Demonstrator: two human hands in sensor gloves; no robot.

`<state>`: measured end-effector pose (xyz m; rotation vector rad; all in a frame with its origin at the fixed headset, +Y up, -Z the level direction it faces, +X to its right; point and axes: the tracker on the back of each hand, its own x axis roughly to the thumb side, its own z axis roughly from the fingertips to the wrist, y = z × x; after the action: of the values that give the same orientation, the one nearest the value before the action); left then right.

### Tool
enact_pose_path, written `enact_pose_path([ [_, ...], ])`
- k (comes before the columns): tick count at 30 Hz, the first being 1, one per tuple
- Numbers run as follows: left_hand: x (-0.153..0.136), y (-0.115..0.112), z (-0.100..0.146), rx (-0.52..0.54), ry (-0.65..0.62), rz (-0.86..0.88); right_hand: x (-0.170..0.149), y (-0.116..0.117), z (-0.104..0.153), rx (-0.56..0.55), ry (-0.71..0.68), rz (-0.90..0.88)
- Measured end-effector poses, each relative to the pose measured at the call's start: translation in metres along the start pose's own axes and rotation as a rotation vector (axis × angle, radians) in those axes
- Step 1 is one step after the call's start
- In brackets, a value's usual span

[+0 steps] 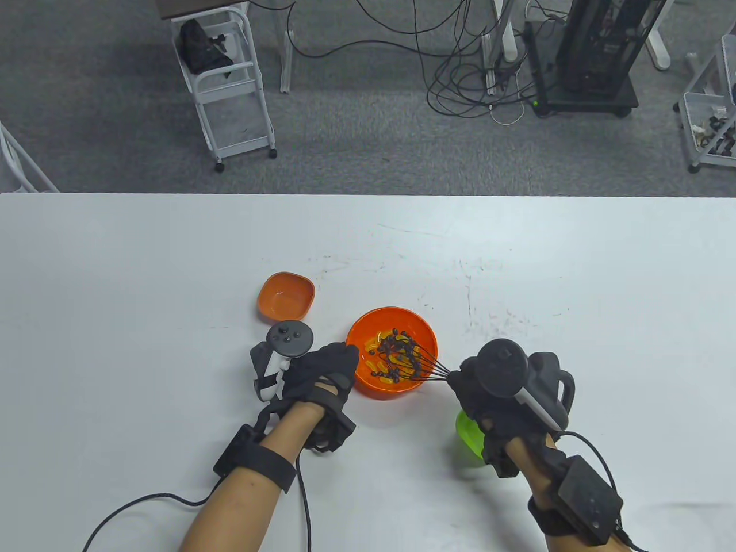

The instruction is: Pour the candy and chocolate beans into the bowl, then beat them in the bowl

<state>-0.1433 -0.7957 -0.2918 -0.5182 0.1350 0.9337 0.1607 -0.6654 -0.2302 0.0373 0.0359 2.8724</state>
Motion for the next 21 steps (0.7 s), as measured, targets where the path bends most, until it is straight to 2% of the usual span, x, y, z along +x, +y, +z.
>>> enact_pose_path([
  [4, 0.000, 0.000, 0.000, 0.000, -0.002, -0.001, -0.003, 0.010, -0.004, -0.021, 0.047, -0.013],
  [8, 0.000, 0.000, 0.000, -0.005, -0.002, 0.002, -0.014, 0.027, -0.016, 0.027, 0.086, -0.187],
  [12, 0.000, 0.000, 0.000, -0.006, 0.003, 0.005, -0.012, 0.038, -0.019, 0.075, 0.058, -0.278],
  [15, 0.000, 0.000, 0.000, -0.006, 0.006, 0.009, -0.003, 0.036, -0.015, 0.094, 0.012, -0.257],
  [20, -0.001, 0.001, 0.000, 0.001, 0.012, 0.022, 0.000, 0.020, -0.009, 0.132, -0.054, -0.184],
  [21, -0.002, 0.001, 0.000, 0.007, 0.017, 0.031, -0.002, 0.016, -0.009, 0.168, -0.061, -0.168],
])
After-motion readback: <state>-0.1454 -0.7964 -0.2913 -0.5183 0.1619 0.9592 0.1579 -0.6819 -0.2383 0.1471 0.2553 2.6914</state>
